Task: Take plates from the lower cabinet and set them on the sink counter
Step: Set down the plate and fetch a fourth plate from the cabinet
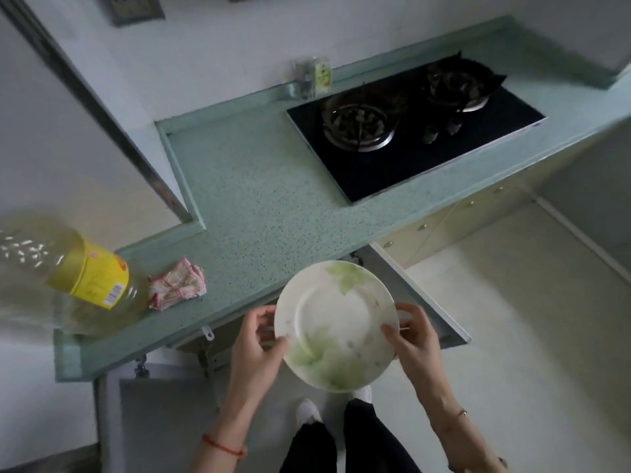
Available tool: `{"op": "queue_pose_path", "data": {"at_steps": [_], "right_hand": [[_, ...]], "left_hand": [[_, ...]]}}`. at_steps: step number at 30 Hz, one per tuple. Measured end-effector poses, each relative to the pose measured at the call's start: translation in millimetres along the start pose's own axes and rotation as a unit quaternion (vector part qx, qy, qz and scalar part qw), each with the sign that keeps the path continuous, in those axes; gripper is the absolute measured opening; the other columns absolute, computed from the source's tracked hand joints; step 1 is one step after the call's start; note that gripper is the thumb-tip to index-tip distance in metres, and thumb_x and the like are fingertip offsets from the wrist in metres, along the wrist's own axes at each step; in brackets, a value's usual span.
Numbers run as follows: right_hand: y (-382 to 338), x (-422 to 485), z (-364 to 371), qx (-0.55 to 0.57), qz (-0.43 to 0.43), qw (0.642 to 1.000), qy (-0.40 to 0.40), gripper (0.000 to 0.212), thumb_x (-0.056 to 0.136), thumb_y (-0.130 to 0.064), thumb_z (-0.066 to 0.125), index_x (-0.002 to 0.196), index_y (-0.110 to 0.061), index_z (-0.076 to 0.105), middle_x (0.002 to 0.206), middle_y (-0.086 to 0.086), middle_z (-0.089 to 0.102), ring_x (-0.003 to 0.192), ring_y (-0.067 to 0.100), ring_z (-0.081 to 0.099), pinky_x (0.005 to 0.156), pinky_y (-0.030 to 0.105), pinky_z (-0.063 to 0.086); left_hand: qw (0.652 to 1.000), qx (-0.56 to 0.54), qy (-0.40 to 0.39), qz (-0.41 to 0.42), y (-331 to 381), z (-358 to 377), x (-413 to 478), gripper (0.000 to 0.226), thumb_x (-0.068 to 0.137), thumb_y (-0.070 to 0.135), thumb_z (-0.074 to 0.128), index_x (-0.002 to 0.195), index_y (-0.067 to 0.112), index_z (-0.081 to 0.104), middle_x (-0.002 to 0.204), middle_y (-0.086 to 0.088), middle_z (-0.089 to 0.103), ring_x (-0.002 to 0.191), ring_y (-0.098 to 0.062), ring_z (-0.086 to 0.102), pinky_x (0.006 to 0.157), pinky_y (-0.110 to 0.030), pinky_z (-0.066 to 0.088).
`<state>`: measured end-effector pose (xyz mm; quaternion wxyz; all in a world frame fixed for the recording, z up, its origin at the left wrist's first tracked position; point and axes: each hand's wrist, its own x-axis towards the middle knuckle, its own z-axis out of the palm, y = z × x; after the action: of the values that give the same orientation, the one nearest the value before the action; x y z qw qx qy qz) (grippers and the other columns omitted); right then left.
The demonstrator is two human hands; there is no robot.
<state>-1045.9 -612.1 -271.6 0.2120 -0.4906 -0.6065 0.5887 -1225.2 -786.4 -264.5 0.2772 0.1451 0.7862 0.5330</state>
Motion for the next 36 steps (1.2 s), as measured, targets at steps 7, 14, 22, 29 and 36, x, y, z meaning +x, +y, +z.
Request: {"op": "queue_pose_path", "data": {"at_steps": [7, 14, 22, 29, 36], "right_hand": [[-18.9, -26.0, -87.6, 0.094, 0.023, 0.988, 0.125, 0.034, 0.083, 0.003, 0.063, 0.104, -0.023, 0.064, 0.077, 0.003, 0.064, 0.061, 0.008, 0.059, 0.052, 0.015, 0.047], [-5.9, -46.5, -202.5, 0.144, 0.044, 0.958, 0.244, 0.034, 0.083, -0.001, 0.065, 0.103, -0.028, 0.065, 0.079, 0.003, 0.065, 0.061, 0.011, 0.060, 0.057, 0.025, 0.048], [13.9, -49.1, -348.7, 0.149, 0.039, 0.933, 0.324, 0.031, 0.082, -0.006, 0.068, 0.102, -0.029, 0.064, 0.077, 0.001, 0.064, 0.062, 0.012, 0.059, 0.057, 0.027, 0.046], [17.6, -27.2, -445.0, 0.161, 0.025, 0.915, 0.369, 0.029, 0.082, -0.006, 0.068, 0.099, -0.030, 0.064, 0.078, 0.002, 0.063, 0.063, 0.013, 0.059, 0.054, 0.023, 0.046], [14.4, 20.1, -515.5, 0.176, 0.022, 0.901, 0.396, 0.027, 0.082, -0.003, 0.066, 0.103, -0.021, 0.063, 0.080, 0.006, 0.062, 0.057, 0.008, 0.057, 0.048, 0.017, 0.044]], "left_hand": [[0.993, -0.009, -0.115, 0.027, 68.6, 72.2, -7.1, 0.043, 0.065, 0.012, 0.068, 0.103, 0.032, 0.062, 0.097, 0.021, 0.073, 0.091, -0.002, 0.071, 0.073, -0.018, 0.055], [0.971, 0.008, -0.236, 0.041, 117.7, 185.5, -33.0, 0.043, 0.077, -0.001, 0.071, 0.106, 0.029, 0.062, 0.100, 0.010, 0.073, 0.089, -0.002, 0.070, 0.072, -0.020, 0.057], [0.951, 0.021, -0.305, 0.049, 166.5, 340.2, -80.6, 0.041, 0.082, -0.002, 0.066, 0.116, 0.020, 0.061, 0.109, 0.002, 0.070, 0.093, -0.009, 0.069, 0.081, -0.030, 0.060], [0.938, 0.019, -0.339, 0.062, 202.3, 450.1, -92.1, 0.042, 0.081, -0.004, 0.064, 0.114, 0.021, 0.064, 0.108, 0.002, 0.071, 0.091, -0.010, 0.069, 0.075, -0.028, 0.059], [0.927, 0.024, -0.364, 0.088, 238.4, 540.3, -72.3, 0.042, 0.080, -0.005, 0.063, 0.112, 0.023, 0.065, 0.109, 0.003, 0.070, 0.078, 0.005, 0.067, 0.062, -0.017, 0.053]]}}
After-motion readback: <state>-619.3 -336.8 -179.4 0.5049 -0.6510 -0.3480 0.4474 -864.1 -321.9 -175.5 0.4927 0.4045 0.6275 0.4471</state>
